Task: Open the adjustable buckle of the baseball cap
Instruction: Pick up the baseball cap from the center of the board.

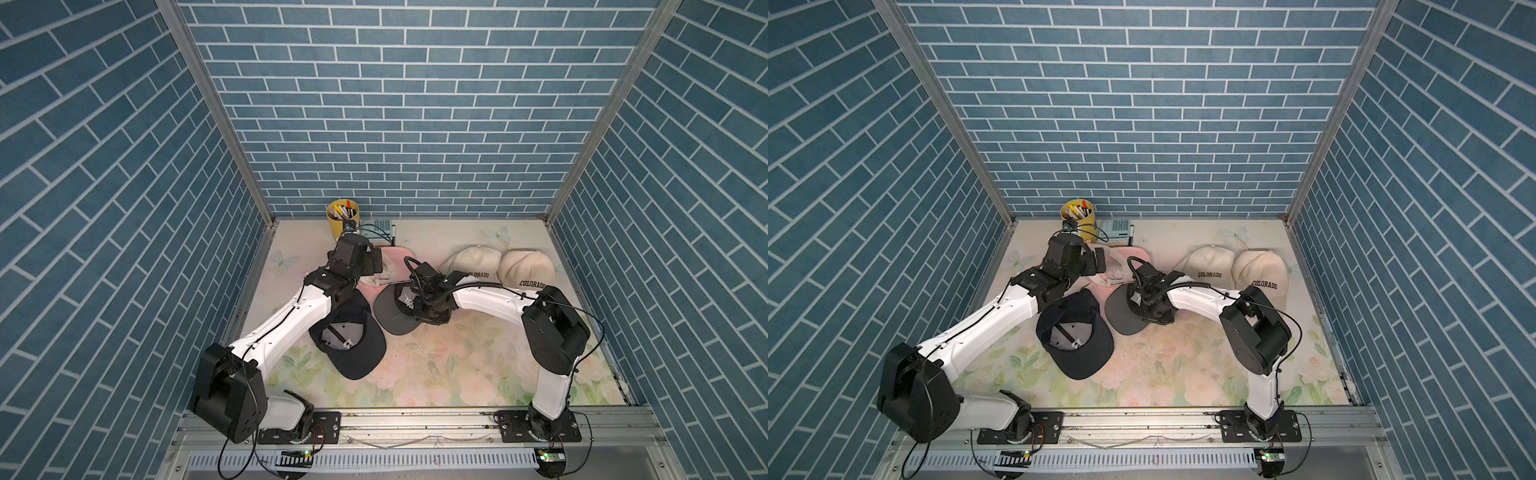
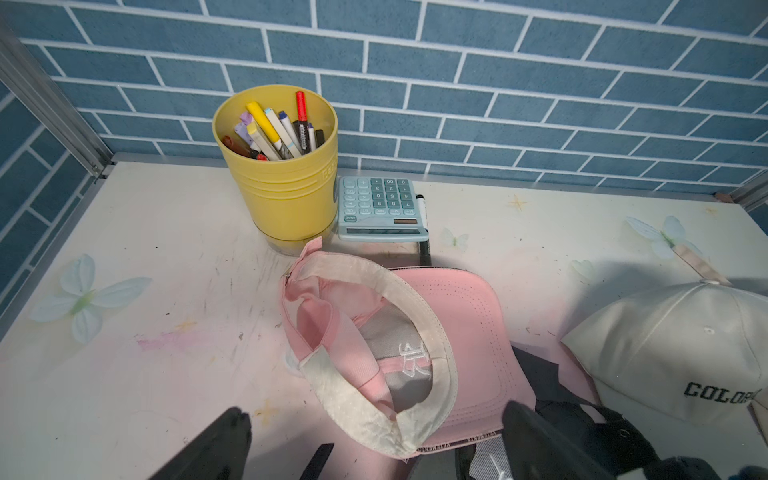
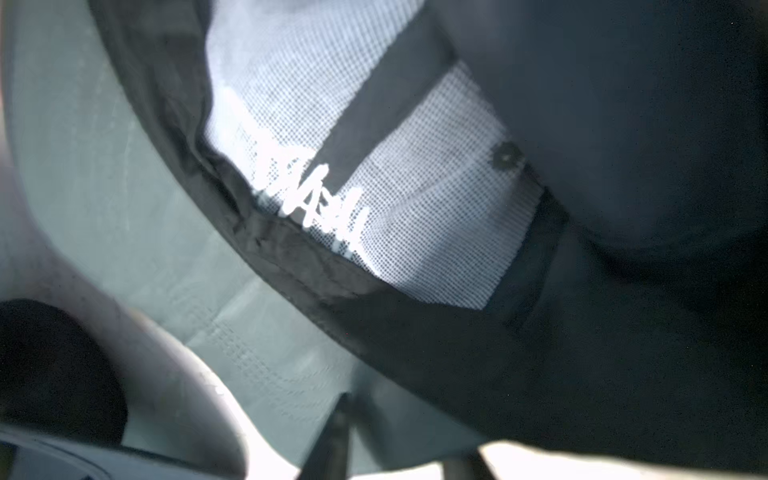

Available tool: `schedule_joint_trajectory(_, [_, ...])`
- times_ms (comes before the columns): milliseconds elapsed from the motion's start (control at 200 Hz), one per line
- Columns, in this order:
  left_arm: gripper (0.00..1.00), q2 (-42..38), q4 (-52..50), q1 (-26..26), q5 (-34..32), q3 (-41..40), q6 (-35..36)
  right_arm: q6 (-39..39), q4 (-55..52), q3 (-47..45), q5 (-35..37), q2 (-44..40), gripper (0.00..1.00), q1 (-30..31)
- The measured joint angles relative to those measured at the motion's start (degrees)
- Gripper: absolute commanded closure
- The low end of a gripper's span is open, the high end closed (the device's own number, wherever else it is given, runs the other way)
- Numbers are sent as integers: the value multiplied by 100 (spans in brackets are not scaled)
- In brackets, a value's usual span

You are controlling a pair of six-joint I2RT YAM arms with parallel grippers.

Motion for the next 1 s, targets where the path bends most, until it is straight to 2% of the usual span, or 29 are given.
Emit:
schedule_joint_trajectory(90, [0, -9, -2, 9, -4, 2, 0, 22, 50, -20, 116, -68, 94, -4])
schedule_joint_trajectory(170, [0, -7, -7, 13, 7, 7, -2, 17, 133, -87, 131, -168, 100, -9])
schedule_joint_trajectory(335, [0, -7, 0, 13, 87, 33, 4, -90, 138, -289, 315, -501, 100, 66])
schedule_joint_trajectory(485, [0, 46, 15, 17, 210, 225, 153, -481, -166, -603, 750, -1399, 100, 114])
schedule_joint_trajectory(620, [0, 236, 186, 17, 433, 544, 450, -1292, -398, -846, 1169, -2498, 100, 114])
schedule_joint_trajectory(740, [2, 339, 540, 22, 935, 634, 901, -2249, -442, -890, 1399, -3134, 100, 63])
schedule_joint_trajectory(885, [5, 348, 1054, 22, 1755, 632, 1423, -3383, -433, -931, 1309, -3473, 100, -188])
schedule_joint_trajectory(1000, [6, 348, 1539, 15, 2422, 590, 1779, -4089, -415, -929, 1010, -3486, 100, -730])
